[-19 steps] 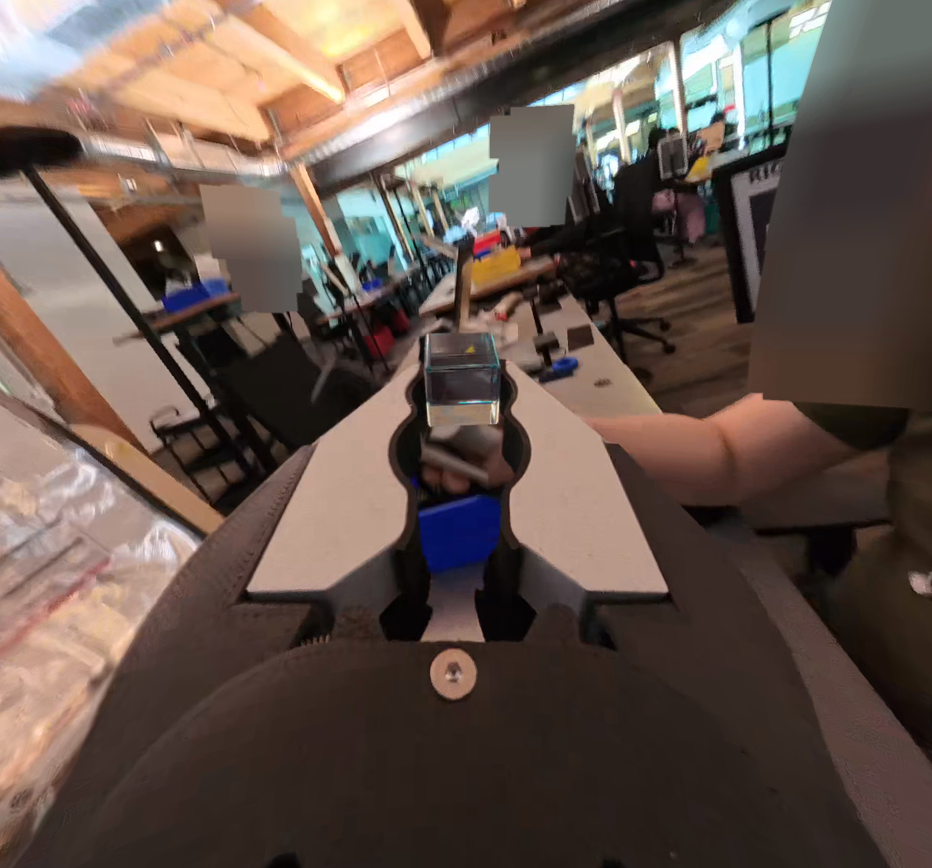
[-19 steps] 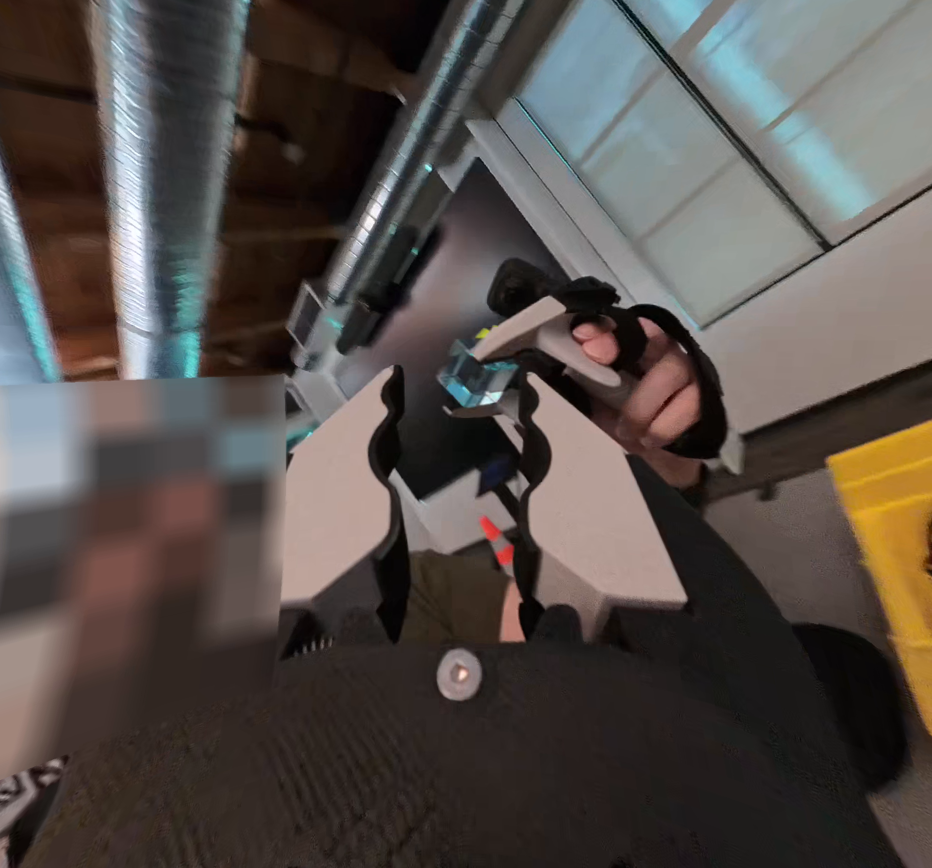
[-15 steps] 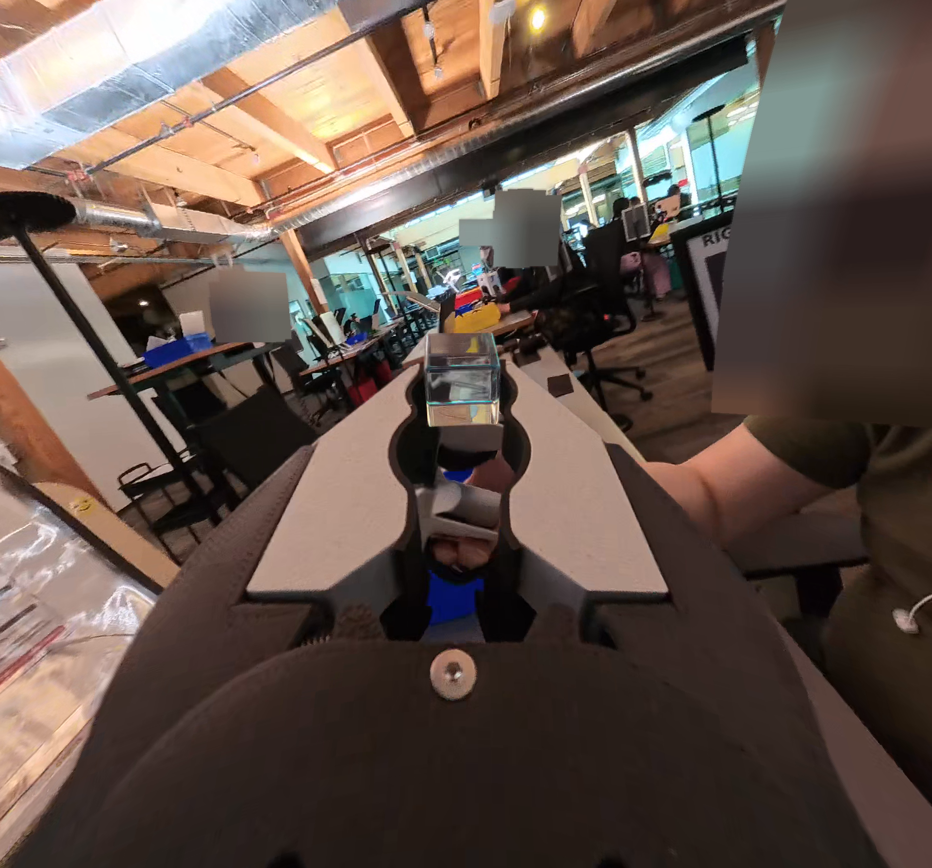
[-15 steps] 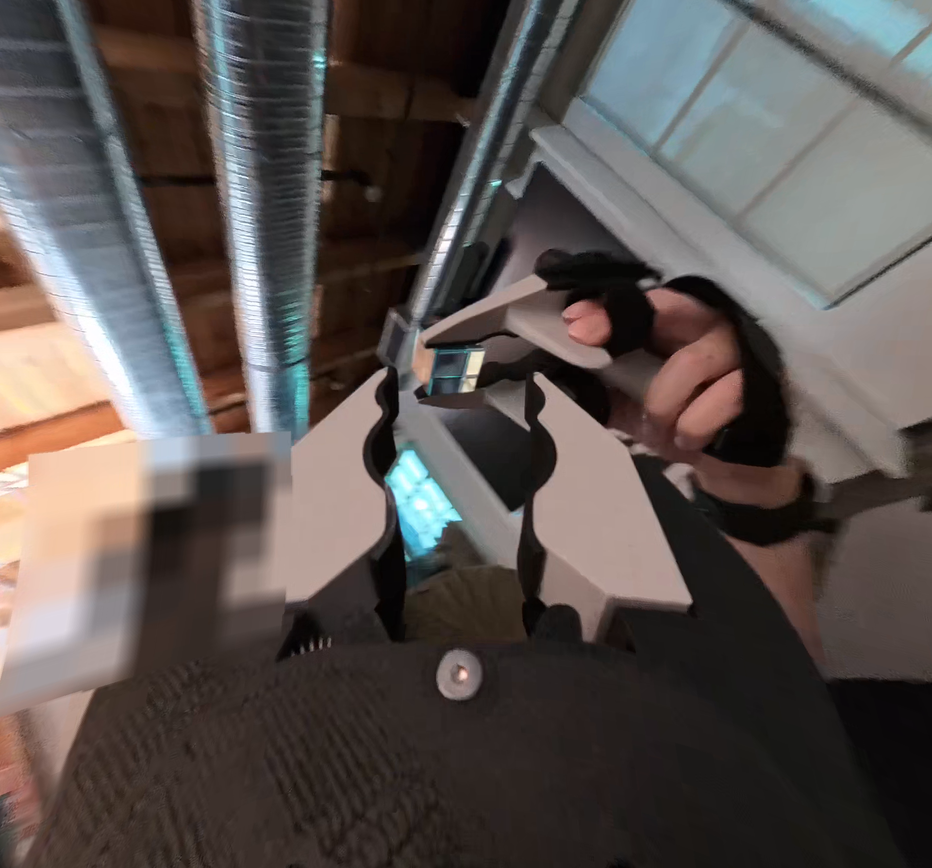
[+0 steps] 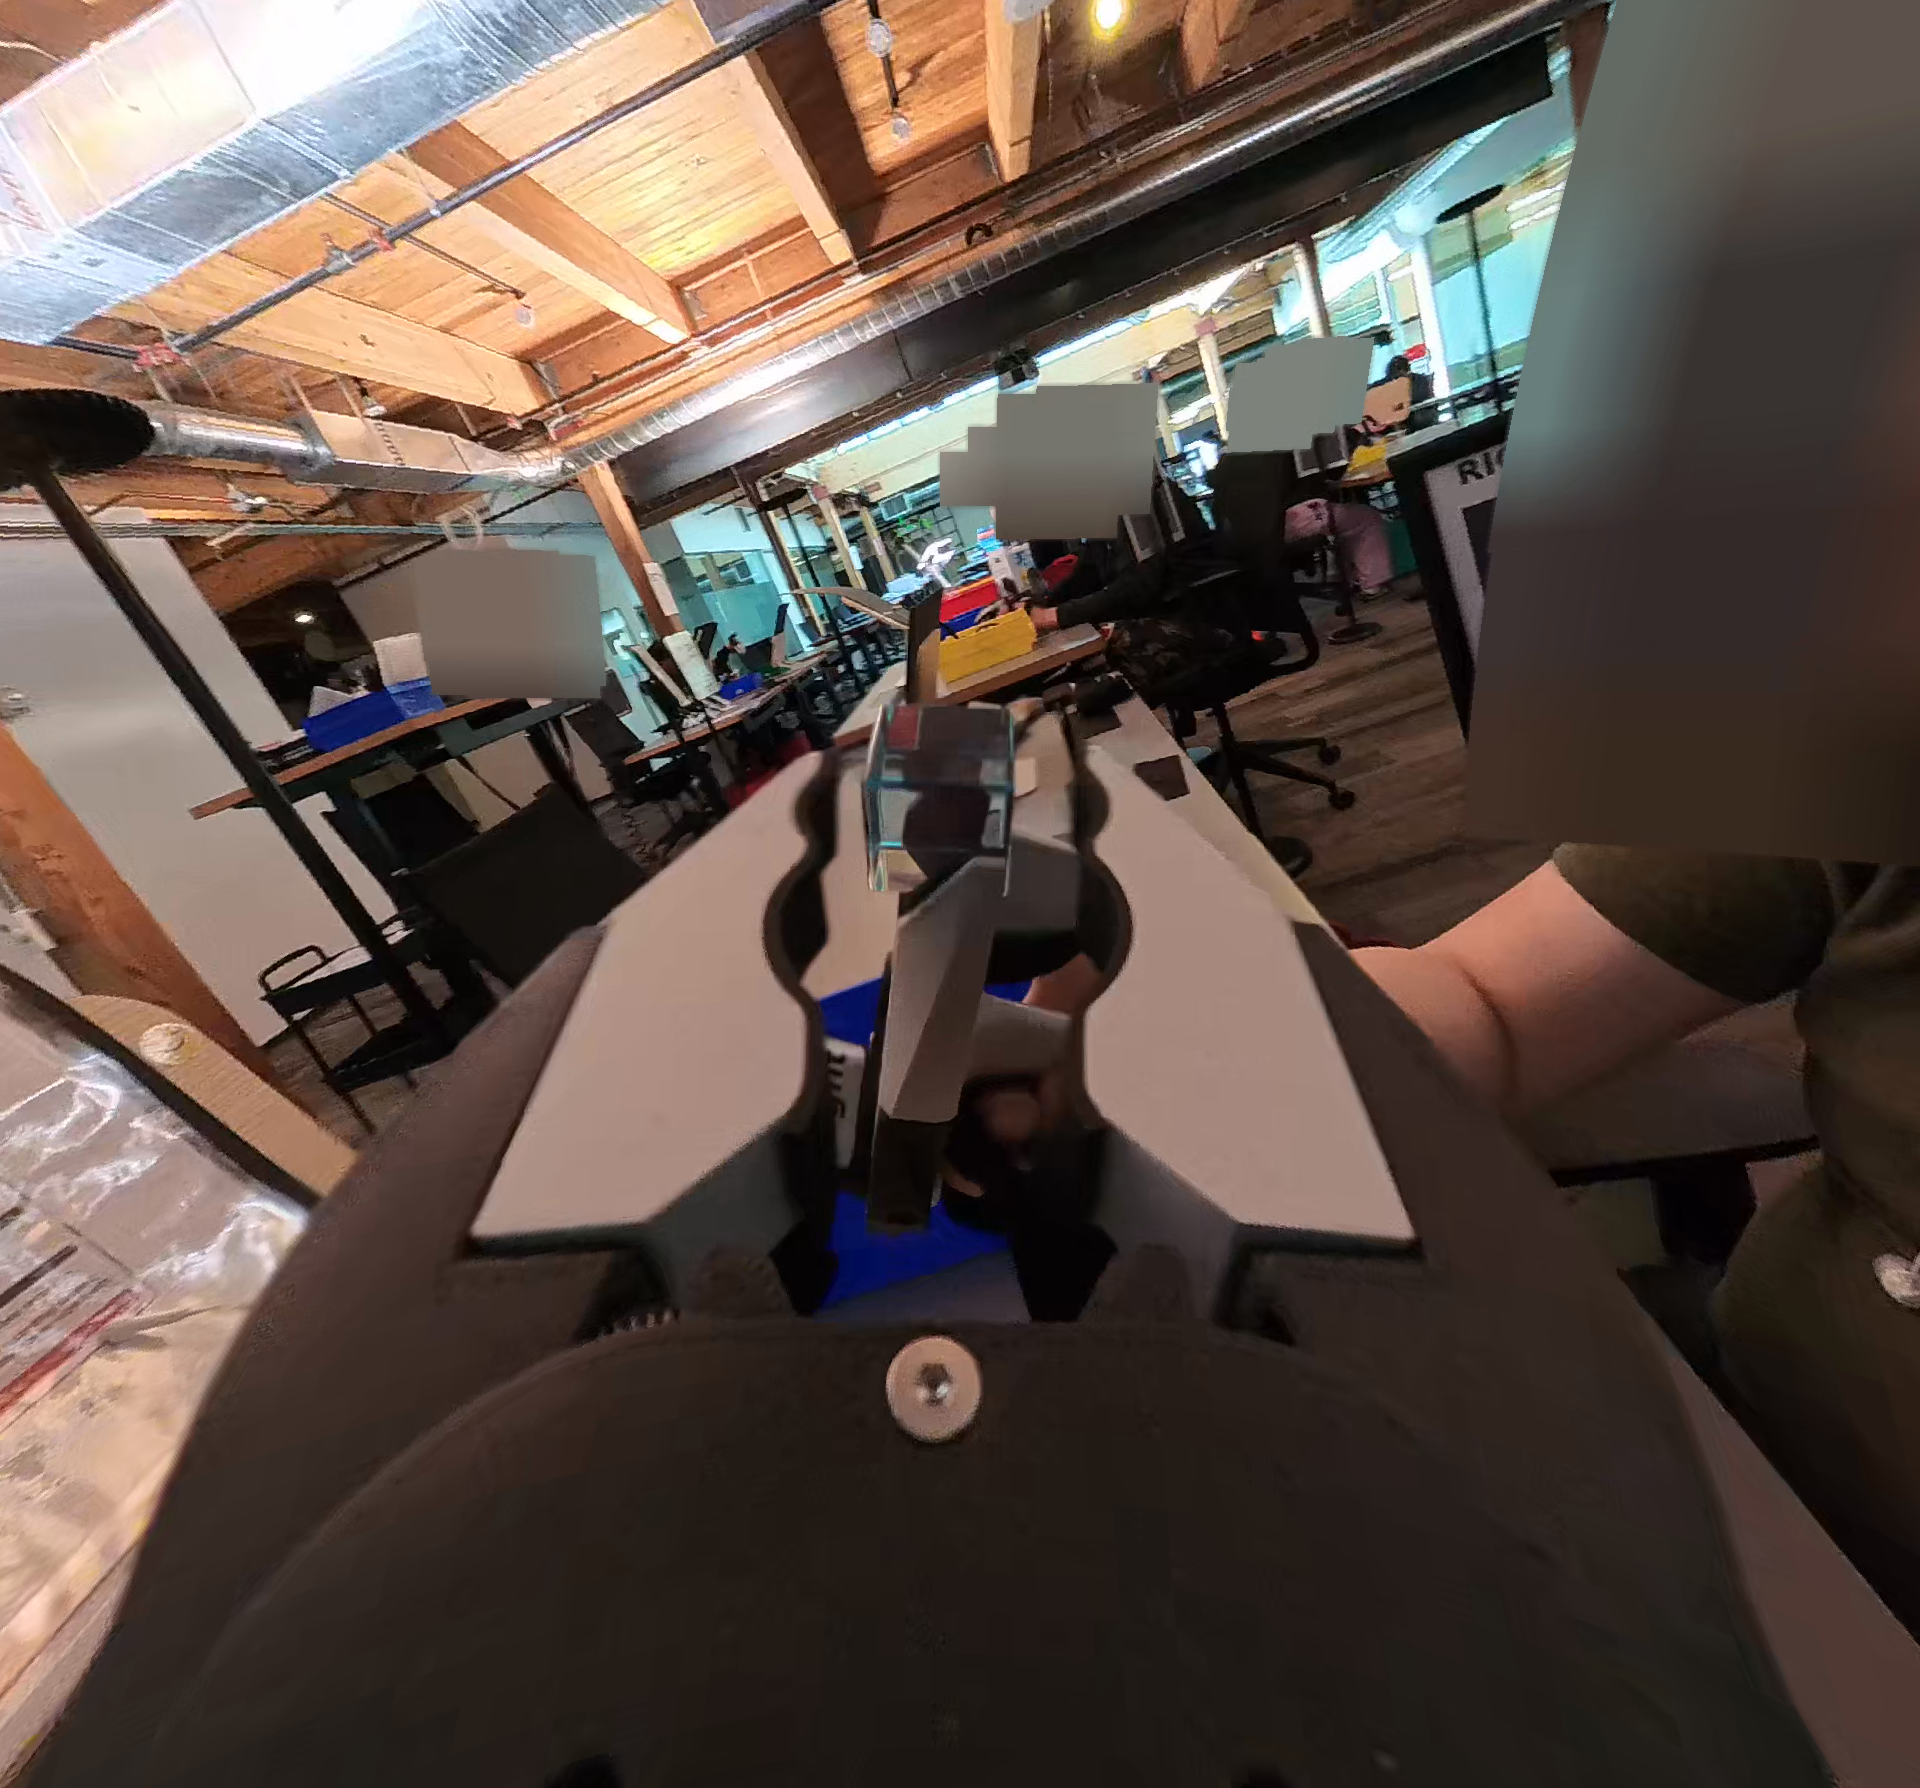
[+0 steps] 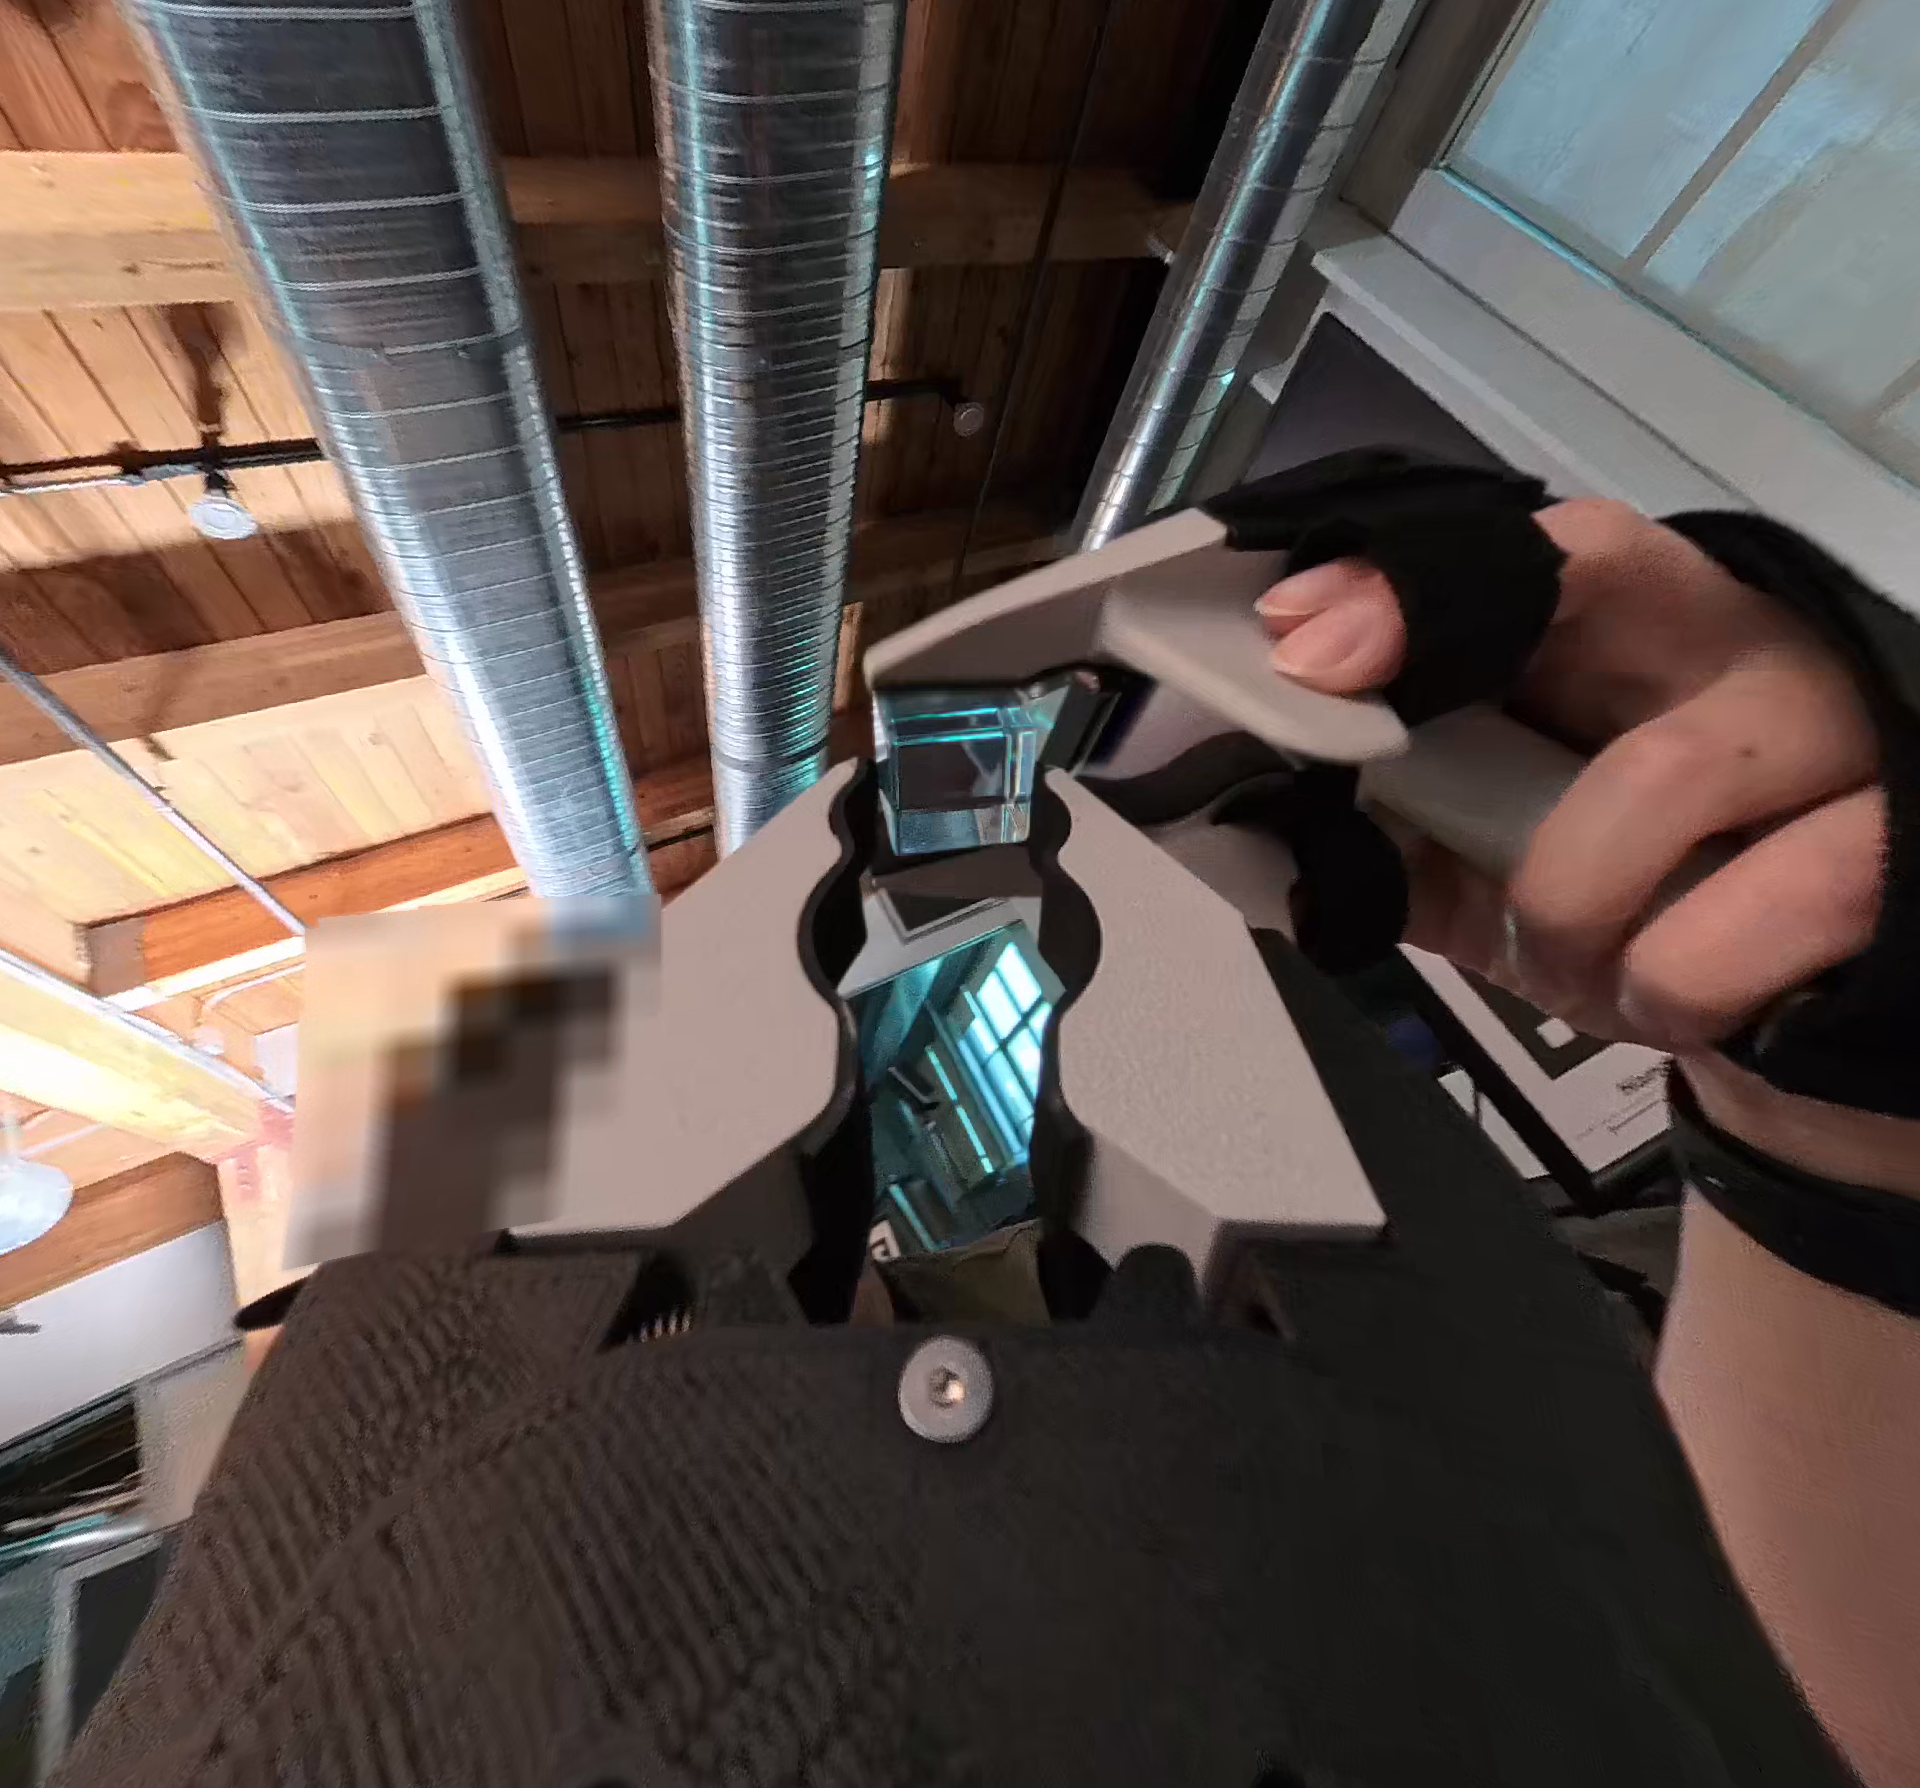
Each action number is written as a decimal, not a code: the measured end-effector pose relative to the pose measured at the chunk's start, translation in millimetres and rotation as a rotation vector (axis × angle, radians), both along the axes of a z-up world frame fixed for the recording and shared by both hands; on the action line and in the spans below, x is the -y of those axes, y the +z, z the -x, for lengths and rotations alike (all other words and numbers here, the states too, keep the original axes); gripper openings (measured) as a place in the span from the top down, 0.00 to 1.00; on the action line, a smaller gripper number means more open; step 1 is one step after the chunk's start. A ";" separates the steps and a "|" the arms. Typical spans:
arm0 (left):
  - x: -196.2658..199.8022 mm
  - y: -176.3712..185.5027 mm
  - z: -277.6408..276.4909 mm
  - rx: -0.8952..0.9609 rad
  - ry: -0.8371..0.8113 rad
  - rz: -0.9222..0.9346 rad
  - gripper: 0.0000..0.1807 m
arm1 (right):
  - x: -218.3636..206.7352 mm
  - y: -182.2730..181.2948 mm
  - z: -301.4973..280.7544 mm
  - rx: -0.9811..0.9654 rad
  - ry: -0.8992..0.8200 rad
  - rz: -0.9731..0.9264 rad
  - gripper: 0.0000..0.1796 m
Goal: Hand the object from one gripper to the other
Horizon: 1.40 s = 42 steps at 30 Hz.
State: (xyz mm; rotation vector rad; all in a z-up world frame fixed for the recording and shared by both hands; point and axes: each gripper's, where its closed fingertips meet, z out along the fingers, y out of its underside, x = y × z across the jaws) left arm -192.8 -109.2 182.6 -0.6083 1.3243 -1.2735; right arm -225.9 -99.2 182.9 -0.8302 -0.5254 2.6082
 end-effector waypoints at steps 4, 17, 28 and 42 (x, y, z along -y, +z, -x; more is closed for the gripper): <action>-16.3 -5.7 4.6 -0.069 0.146 -0.039 0.62 | -22.2 -15.5 -2.0 0.151 -0.153 -0.024 0.85; -83.7 -83.2 -14.7 -0.561 0.753 -0.404 0.59 | -106.6 -112.7 -65.4 1.213 -0.943 -0.367 0.86; -100.1 -99.3 -51.5 -0.587 0.928 -0.636 0.73 | -97.2 -110.8 -69.0 1.422 -1.078 -0.407 0.85; -94.5 -91.9 -57.0 -0.529 0.926 -0.652 0.86 | -86.8 -93.8 -63.7 1.420 -1.166 -0.636 0.85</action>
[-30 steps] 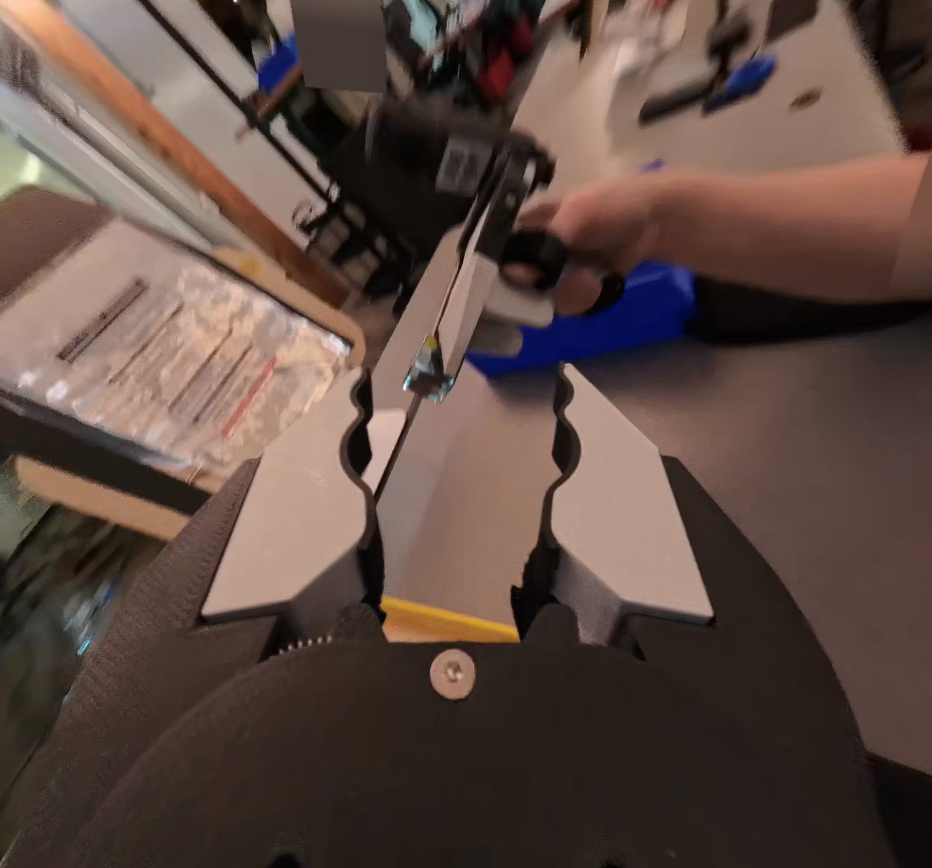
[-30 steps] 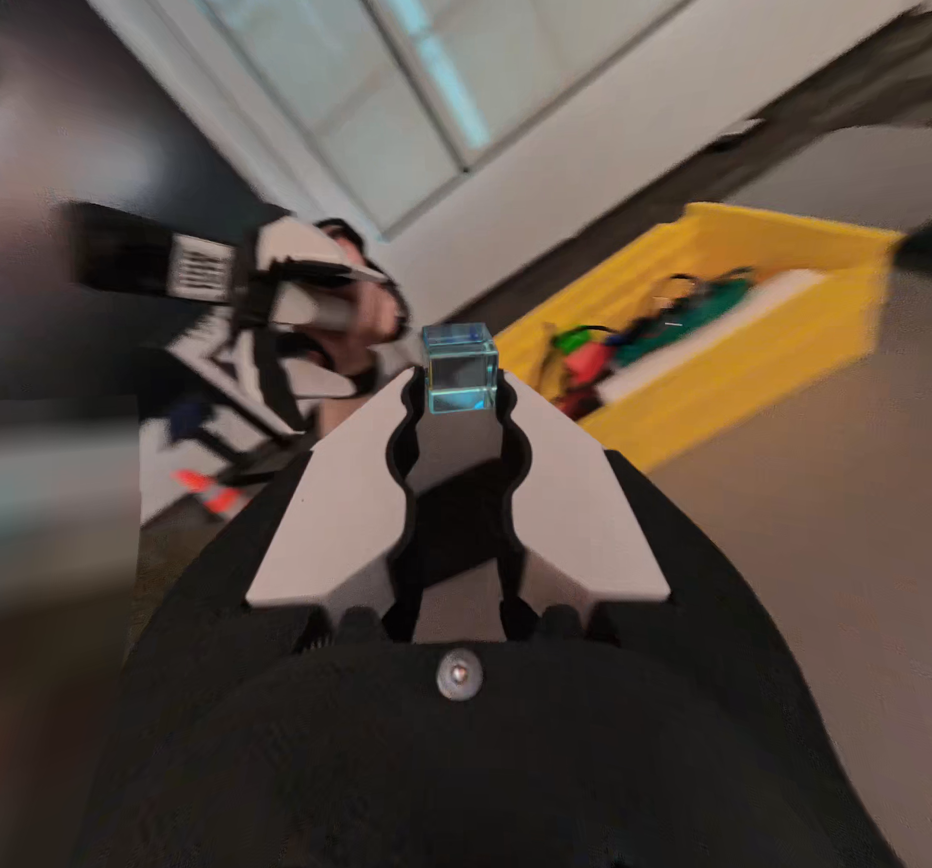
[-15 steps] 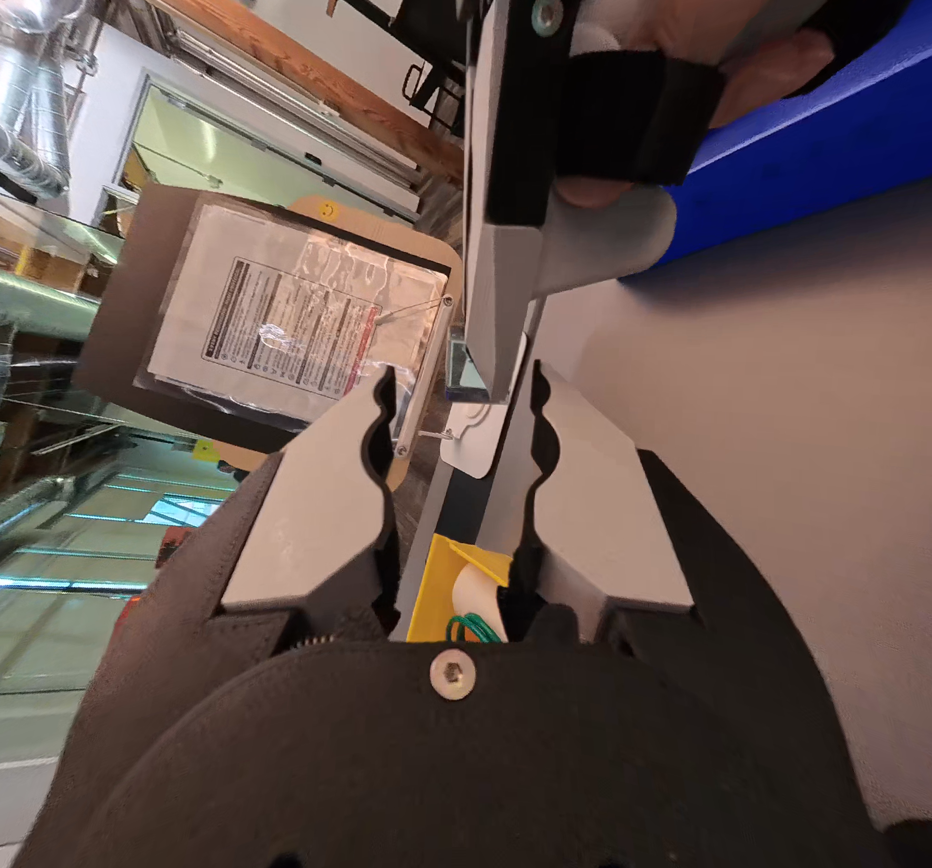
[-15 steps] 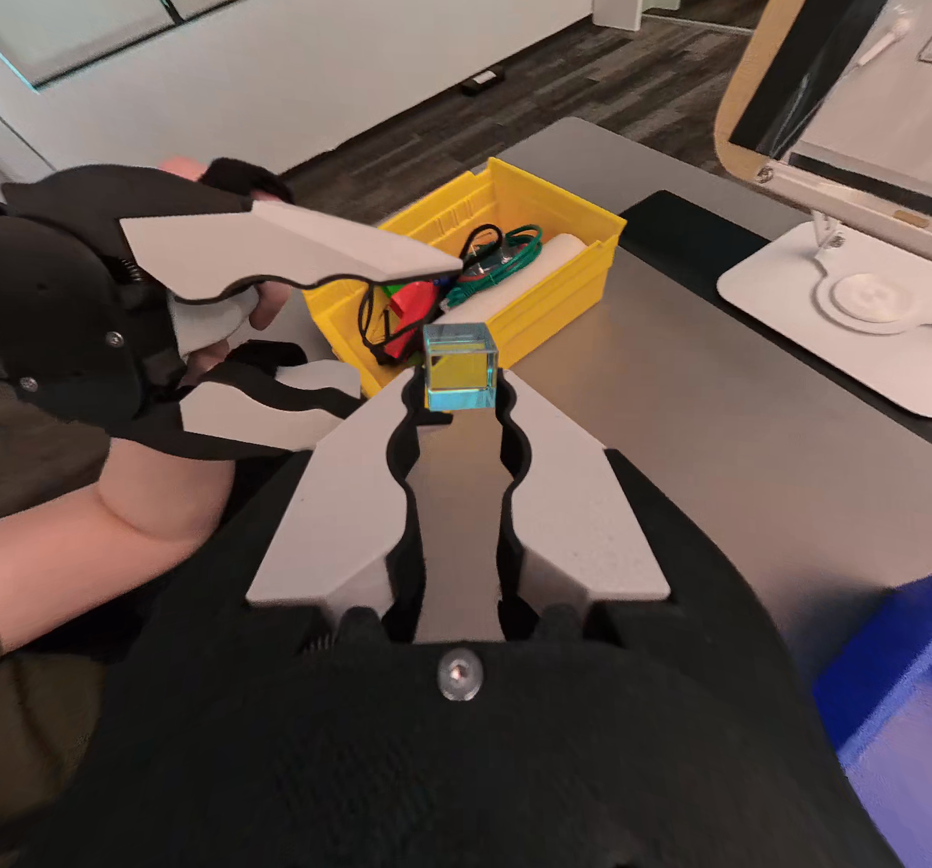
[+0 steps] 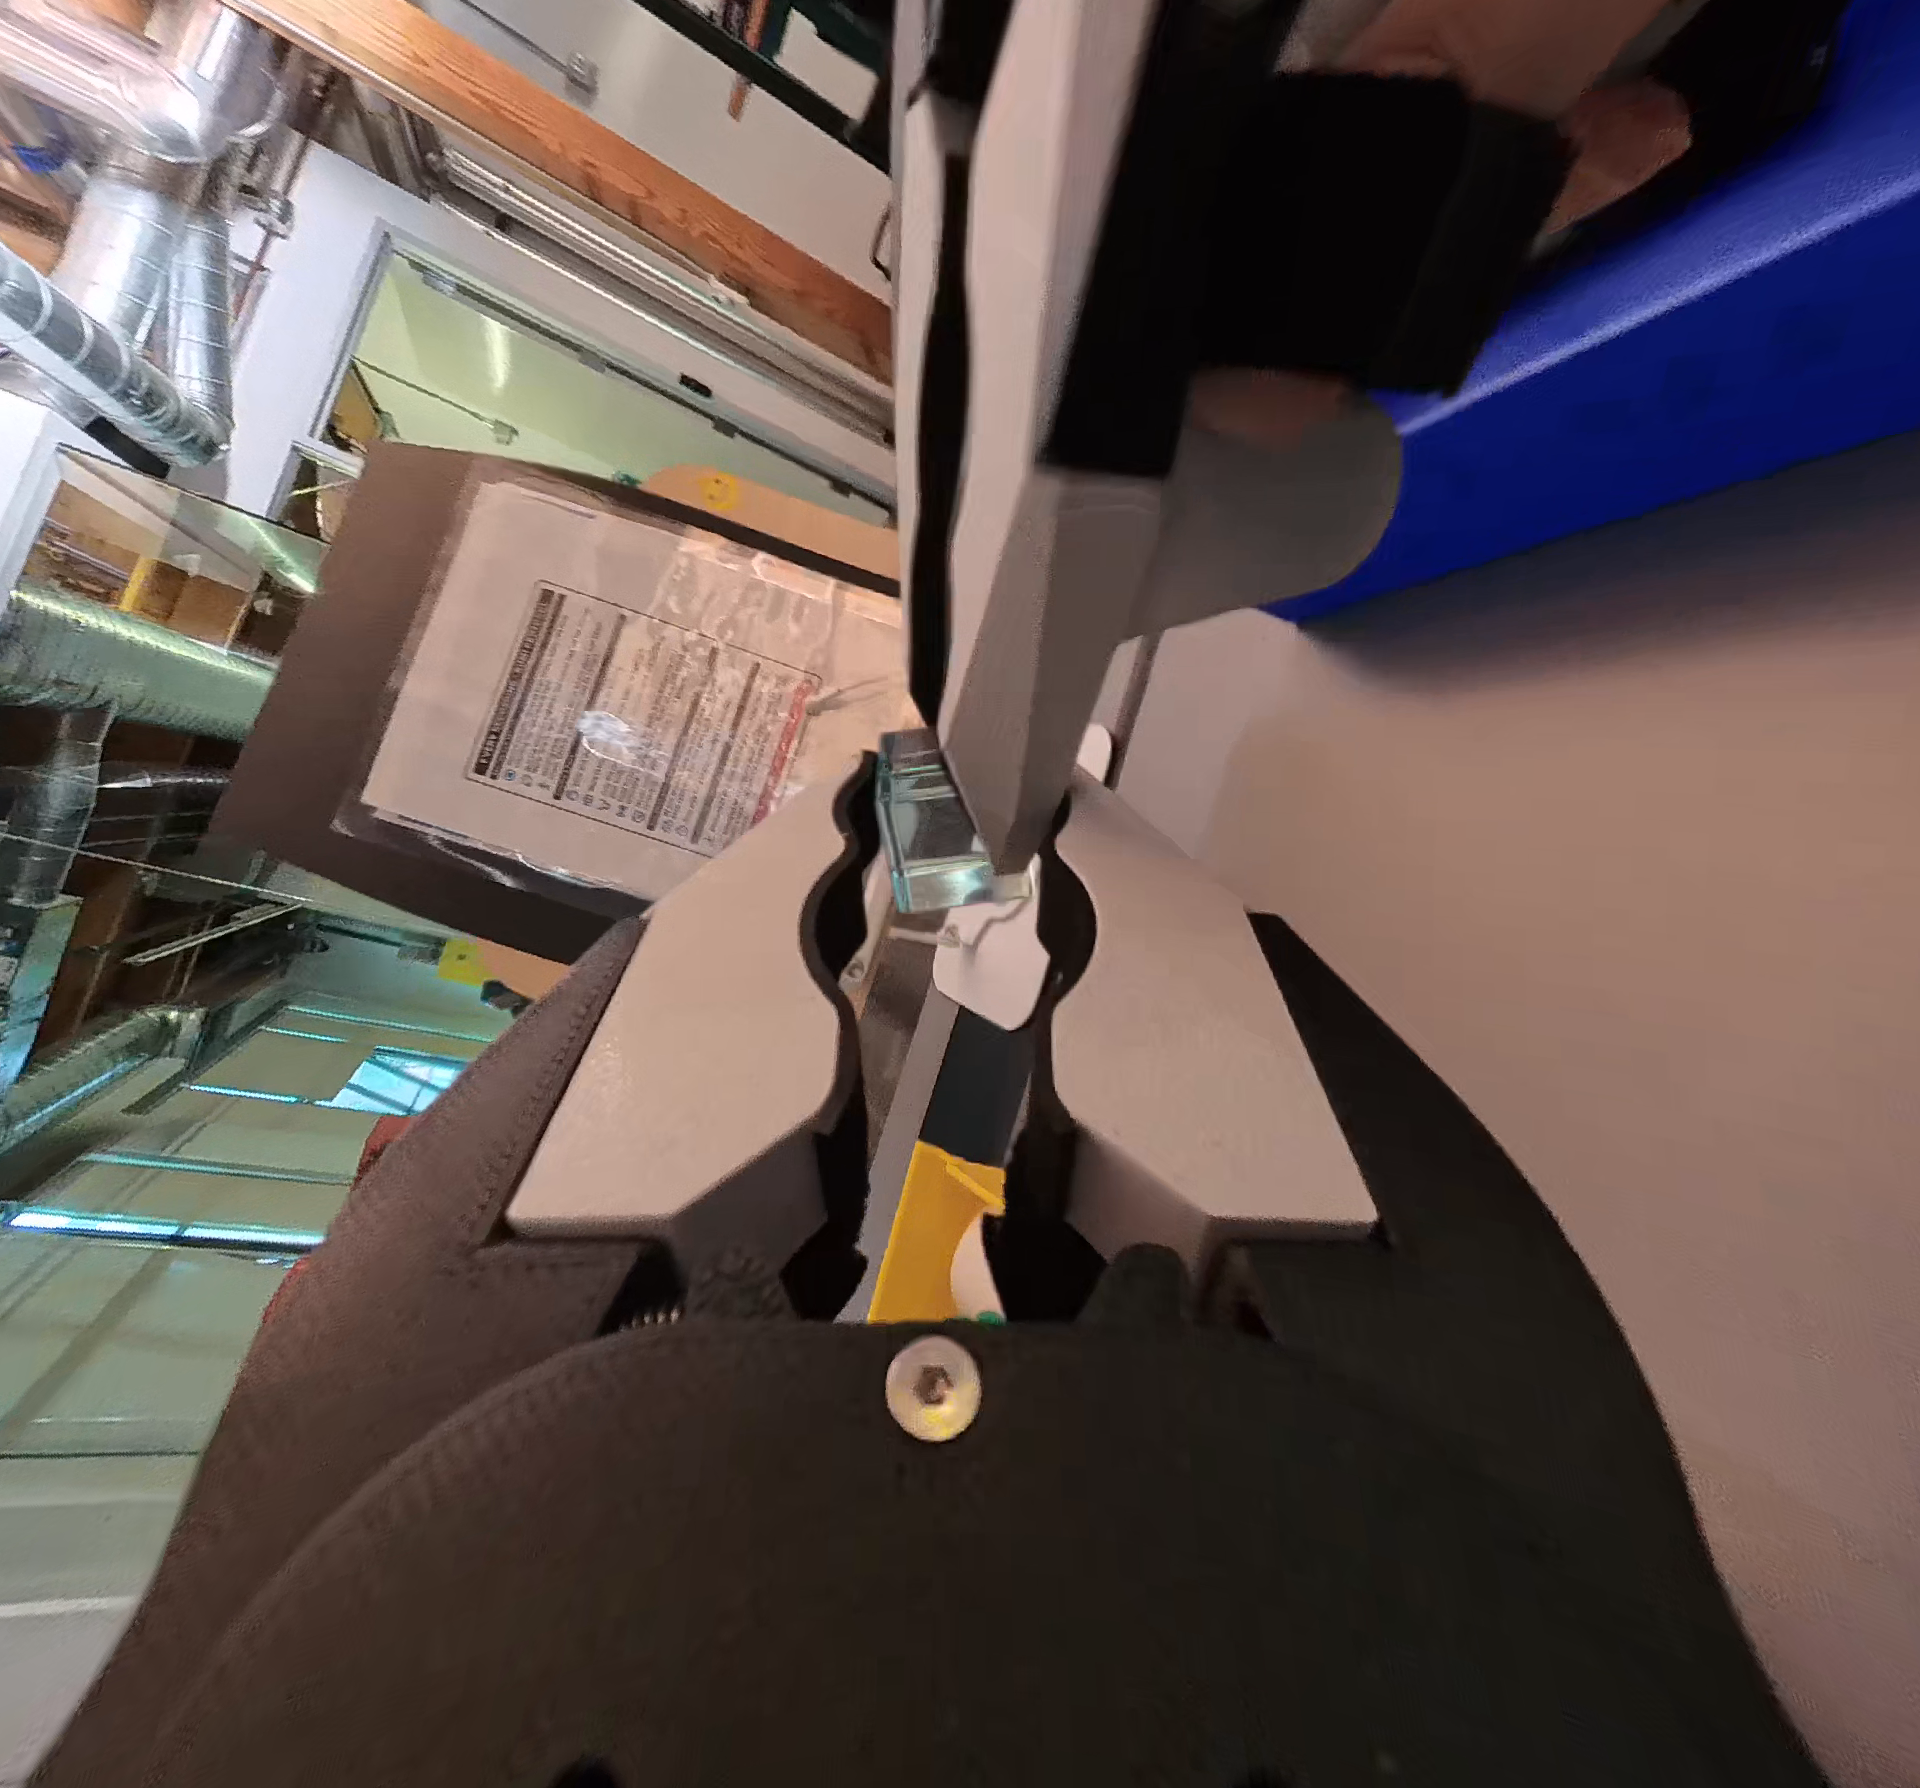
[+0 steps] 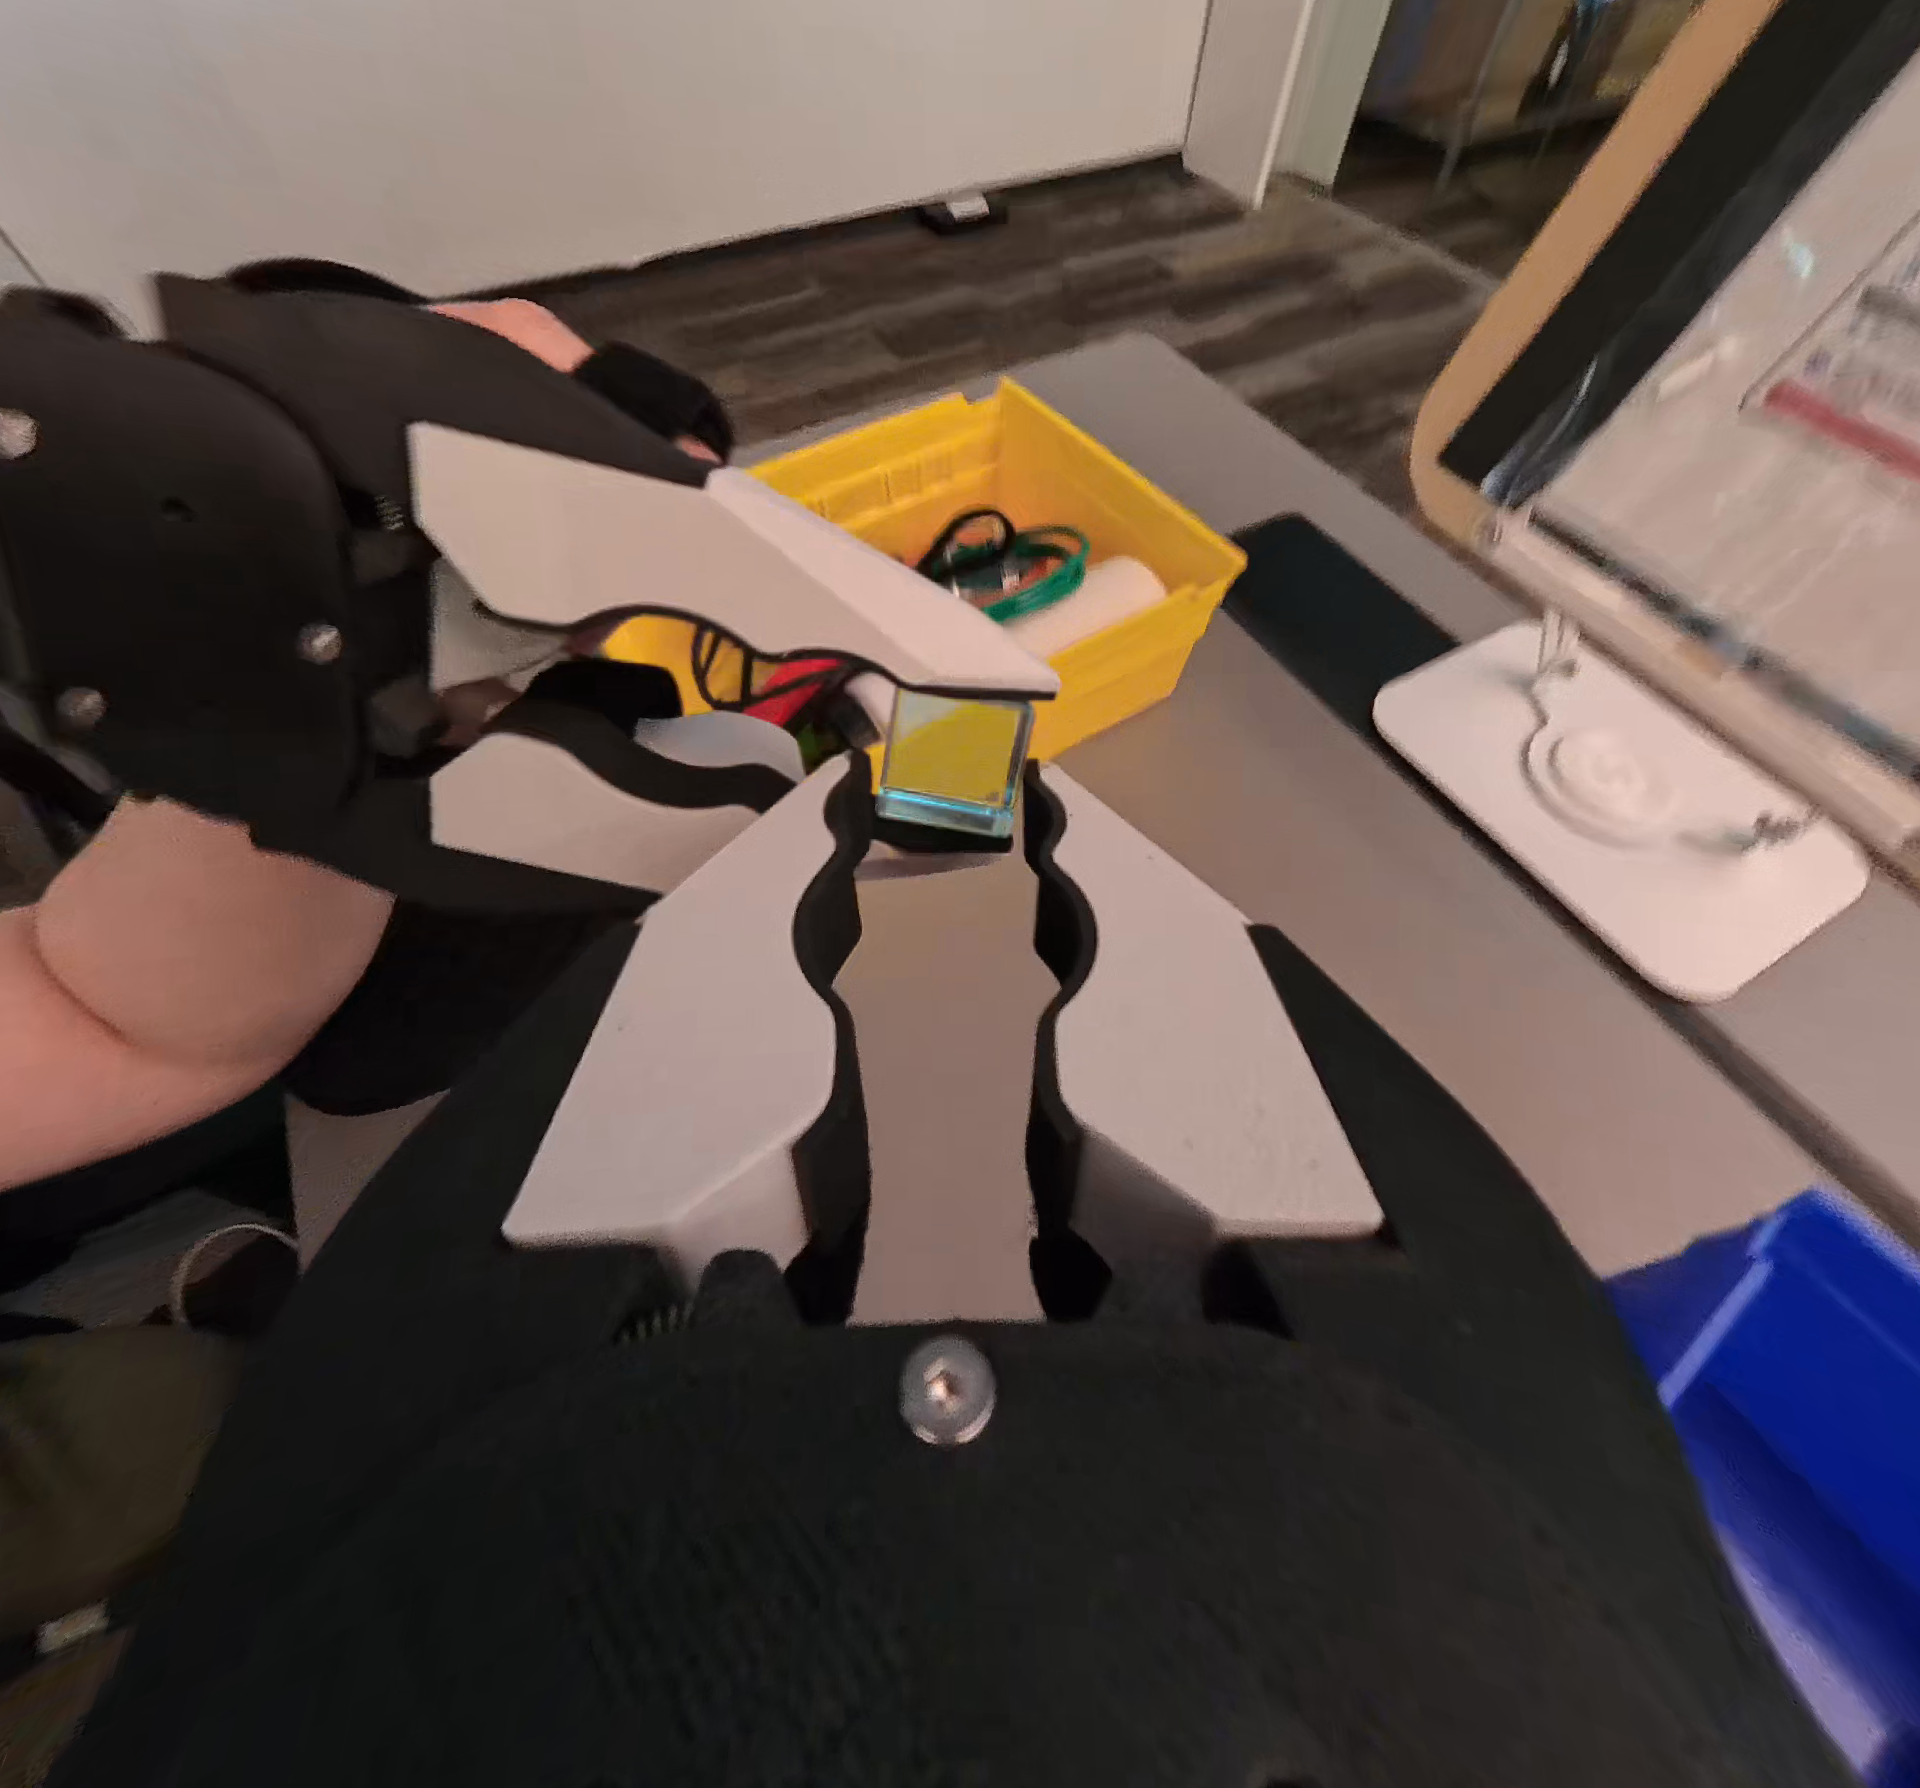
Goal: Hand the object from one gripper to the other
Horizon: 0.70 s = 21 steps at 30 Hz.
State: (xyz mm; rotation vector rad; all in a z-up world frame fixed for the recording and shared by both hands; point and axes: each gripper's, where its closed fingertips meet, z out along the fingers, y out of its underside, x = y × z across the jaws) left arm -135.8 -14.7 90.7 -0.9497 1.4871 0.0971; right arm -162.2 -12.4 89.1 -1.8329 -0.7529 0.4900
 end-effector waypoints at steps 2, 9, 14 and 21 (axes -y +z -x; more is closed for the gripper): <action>2.3 14.8 6.2 0.079 -0.020 0.025 0.85 | 9.7 23.9 0.7 0.007 0.057 -0.163 0.76; 14.1 64.8 30.4 0.468 -0.149 0.493 0.86 | 56.6 89.1 -8.1 0.345 0.062 -1.020 0.70; 53.1 72.4 32.5 0.500 -0.415 0.913 0.86 | 48.2 69.1 4.8 0.649 0.035 -1.178 0.71; 81.9 69.6 34.7 0.409 -0.578 1.088 0.86 | 70.7 66.0 34.9 0.518 0.182 -1.247 0.75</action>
